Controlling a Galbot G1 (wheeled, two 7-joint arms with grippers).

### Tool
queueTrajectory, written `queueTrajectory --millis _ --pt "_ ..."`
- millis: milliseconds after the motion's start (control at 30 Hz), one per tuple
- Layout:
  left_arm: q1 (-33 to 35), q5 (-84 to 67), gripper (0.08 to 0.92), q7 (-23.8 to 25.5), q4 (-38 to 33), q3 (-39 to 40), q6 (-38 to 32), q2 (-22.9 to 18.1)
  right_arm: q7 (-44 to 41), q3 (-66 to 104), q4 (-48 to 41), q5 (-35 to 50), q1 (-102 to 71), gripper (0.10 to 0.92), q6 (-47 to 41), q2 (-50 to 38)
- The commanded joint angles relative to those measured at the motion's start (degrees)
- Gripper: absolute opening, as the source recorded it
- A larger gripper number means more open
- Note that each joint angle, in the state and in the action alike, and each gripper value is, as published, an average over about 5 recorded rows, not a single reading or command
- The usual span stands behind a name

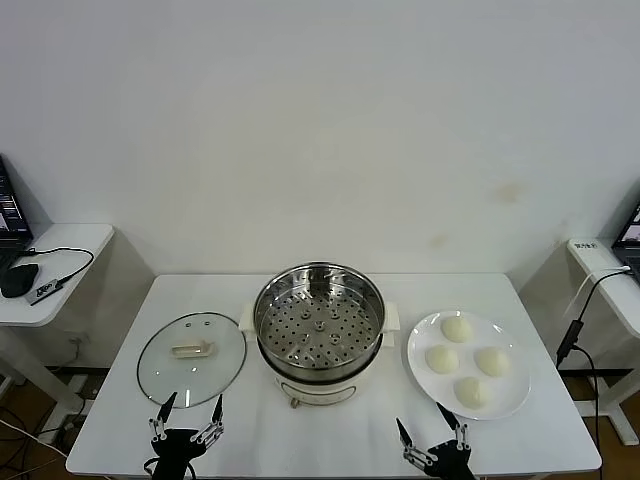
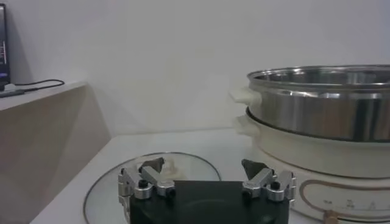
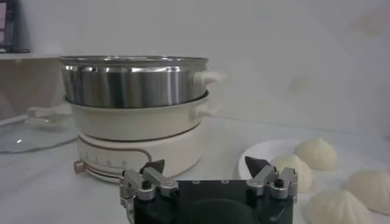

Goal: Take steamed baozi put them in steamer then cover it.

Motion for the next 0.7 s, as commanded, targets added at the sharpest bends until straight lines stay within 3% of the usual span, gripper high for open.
queueTrajectory --millis 33,367,500,700 --pt "0.0 0.1 0.823 0.0 -0.1 0.0 0.5 0.0 0.6 4.7 0.5 -3.2 3.1 0.823 -0.6 -1.9" --pt "-1.2 0.0 0.823 -0.5 -0.2 -0.9 2.1 0.9 0.0 13.5 -2.3 -17.2 14.4 0.823 -1.8 -14.2" --pt "-1.2 0.2 0.823 -0.4 -0.2 -1.4 2.2 1.3 -3.6 13.4 -5.9 -24.9 20.5 0.823 -3.6 -22.0" --pt "-1.5 0.7 0.823 -0.1 -0.9 -1.9 2.7 1.8 -10.9 7.7 -12.3 -29.1 29.8 0.823 -5.5 -33.4"
